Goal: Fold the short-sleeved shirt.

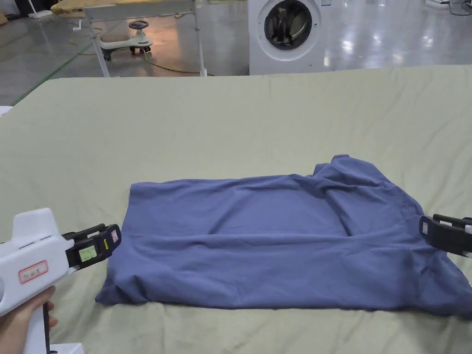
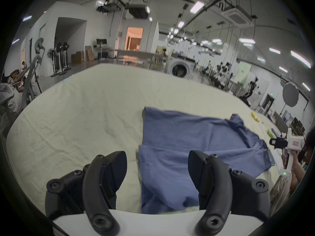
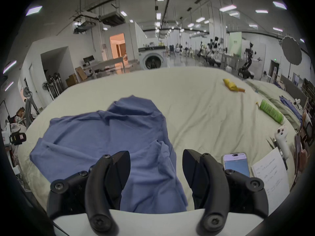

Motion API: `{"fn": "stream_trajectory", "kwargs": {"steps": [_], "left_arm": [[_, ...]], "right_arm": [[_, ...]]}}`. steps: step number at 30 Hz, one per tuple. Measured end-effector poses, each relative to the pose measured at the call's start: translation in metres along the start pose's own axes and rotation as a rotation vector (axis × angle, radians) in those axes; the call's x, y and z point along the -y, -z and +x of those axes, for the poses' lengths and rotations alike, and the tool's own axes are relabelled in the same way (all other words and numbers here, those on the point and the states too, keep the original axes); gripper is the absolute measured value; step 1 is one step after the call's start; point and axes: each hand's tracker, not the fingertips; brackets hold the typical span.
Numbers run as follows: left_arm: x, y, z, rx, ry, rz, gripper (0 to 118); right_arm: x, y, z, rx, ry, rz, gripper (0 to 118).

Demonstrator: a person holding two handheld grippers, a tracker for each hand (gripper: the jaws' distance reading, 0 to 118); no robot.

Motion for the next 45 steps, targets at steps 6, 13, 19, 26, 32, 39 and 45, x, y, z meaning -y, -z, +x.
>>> {"fn": "stream_trajectory", "kwargs": {"steps": [6, 13, 19, 26, 32, 39, 45], "left_arm": [[0.025, -0.046, 0.009, -0.026, -0.001, 0.104, 19], [0.063, -0.081, 0.013, 0.034, 0.029, 0.072, 0], [0.076, -0.070, 0.004, -0.007, 0.024, 0.020, 1], [0.069, -0.013, -0.013, 0.019, -0.055, -0.089, 56], [0.075, 0.036, -0.014, -0.015, -0.011, -0.226, 44], [0.085, 0.044, -0.003, -0.059, 0.115, -0.249, 20], [0.083, 0.048, 0.001, -0.071, 0.131, -0.270, 20]], "right_arm": [[0.044, -0.054, -0.016, 0.011, -0.072, 0.076, 32], [0.086, -0.090, -0.025, -0.044, 0.060, 0.063, 0], [0.091, -0.107, -0.031, -0.072, 0.068, 0.068, 0], [0.090, -0.112, -0.033, -0.090, 0.110, 0.069, 0], [0.098, -0.115, -0.028, -0.071, 0.134, 0.045, 0], [0.101, -0.109, -0.021, -0.062, 0.145, -0.009, 0], [0.091, -0.060, -0.011, 0.087, 0.136, -0.048, 79]]}}
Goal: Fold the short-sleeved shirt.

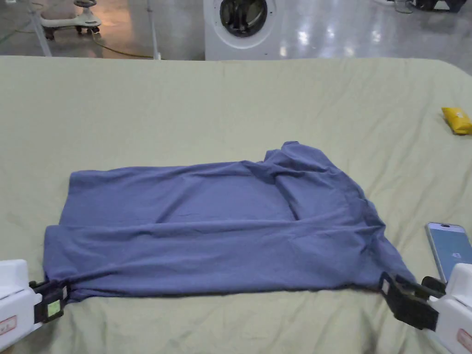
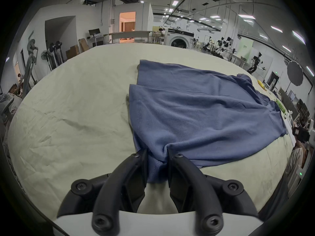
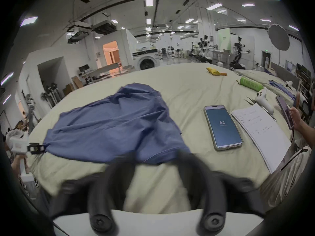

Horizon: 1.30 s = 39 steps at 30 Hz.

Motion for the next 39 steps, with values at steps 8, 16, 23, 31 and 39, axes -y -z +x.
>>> {"fn": "stream_trajectory", "kwargs": {"steps": [8, 16, 23, 31, 39], "left_arm": [[0.002, -0.004, 0.005, 0.005, 0.005, 0.009, 20], [-0.006, -0.037, 0.015, 0.022, 0.022, 0.027, 1], [0.024, -0.110, 0.027, -0.001, 0.055, 0.083, 1], [0.081, -0.120, 0.004, 0.017, 0.017, 0.001, 1], [0.082, -0.132, 0.003, -0.051, -0.037, 0.073, 70]], "right_arm": [[0.004, 0.080, 0.024, 0.106, 0.021, -0.137, 61], [-0.008, 0.042, 0.011, 0.084, -0.109, -0.053, 7], [0.008, -0.031, 0.011, 0.103, -0.086, 0.003, 7], [0.050, -0.066, 0.027, 0.096, -0.072, -0.084, 7], [0.052, -0.070, 0.014, 0.054, -0.105, -0.054, 69]]}}
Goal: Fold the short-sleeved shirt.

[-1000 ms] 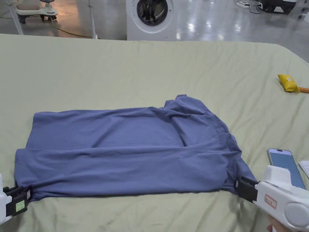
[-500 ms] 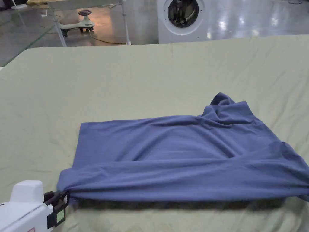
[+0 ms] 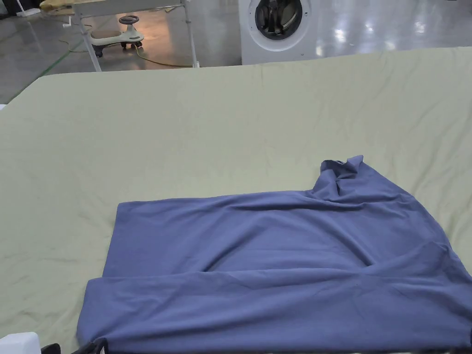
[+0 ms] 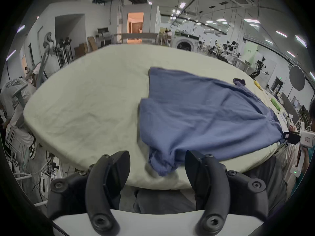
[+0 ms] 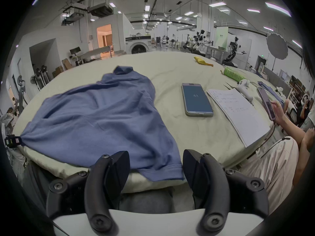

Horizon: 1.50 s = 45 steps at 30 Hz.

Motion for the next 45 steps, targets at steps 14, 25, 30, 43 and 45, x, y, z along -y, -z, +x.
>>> {"fn": "stream_trajectory", "kwargs": {"steps": [14, 25, 30, 43, 45], "left_arm": [[-0.012, -0.056, 0.070, 0.115, 0.095, 0.216, 15], [-0.057, -0.027, 0.057, 0.156, 0.058, 0.206, 0], [-0.145, 0.057, 0.023, 0.138, -0.017, 0.100, 21], [-0.215, 0.253, 0.006, -0.020, -0.088, -0.237, 16], [-0.209, 0.254, 0.016, -0.032, -0.073, -0.233, 8]], "right_arm": [[-0.023, -0.027, -0.063, -0.235, -0.076, 0.173, 7], [-0.016, -0.016, -0.063, -0.269, -0.058, 0.094, 0], [-0.012, -0.010, -0.052, -0.276, -0.020, 0.082, 0], [-0.004, -0.010, -0.020, -0.227, -0.004, 0.044, 0], [-0.005, -0.008, -0.015, -0.208, -0.028, 0.033, 0]]}}
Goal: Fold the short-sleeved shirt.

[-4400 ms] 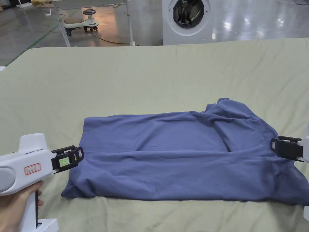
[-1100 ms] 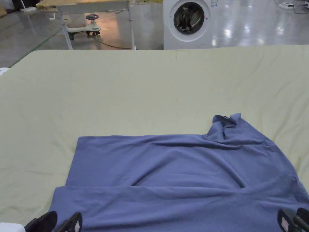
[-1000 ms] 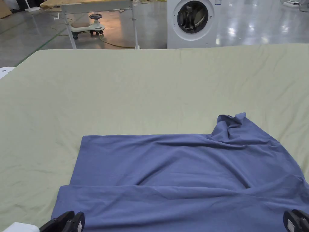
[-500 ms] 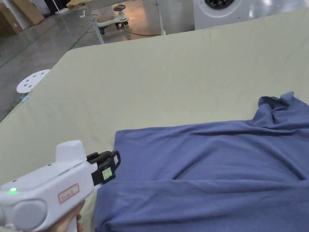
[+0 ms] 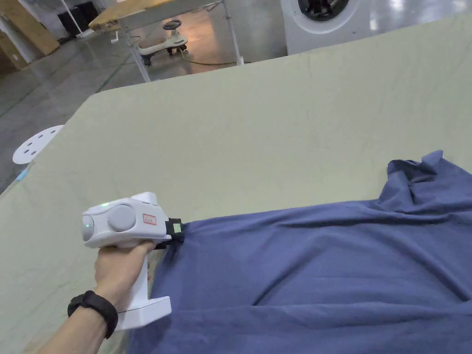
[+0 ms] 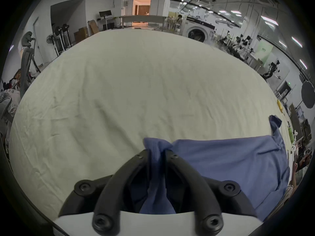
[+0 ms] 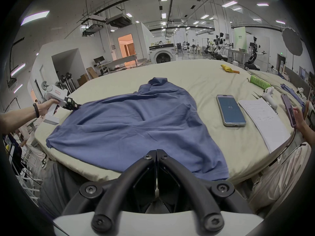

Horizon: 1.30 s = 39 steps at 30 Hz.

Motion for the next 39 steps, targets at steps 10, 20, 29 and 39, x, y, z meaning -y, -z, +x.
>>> {"fn": "stream_trajectory", "kwargs": {"steps": [10, 20, 29, 39], "left_arm": [[0.001, 0.014, 0.000, -0.013, 0.070, -0.044, 3], [0.005, 0.009, 0.017, -0.056, 0.191, -0.053, 4], [0.012, 0.003, 0.012, -0.060, 0.154, 0.008, 3], [0.040, -0.142, -0.027, 0.129, 0.140, 0.242, 1]], "right_arm": [[-0.127, 0.073, 0.025, 0.013, -0.092, -0.022, 35], [-0.223, 0.280, 0.070, 0.259, -0.068, -0.431, 73], [-0.215, 0.281, 0.060, 0.174, -0.029, -0.457, 3], [-0.221, 0.154, 0.060, 0.027, -0.011, -0.195, 2]]}}
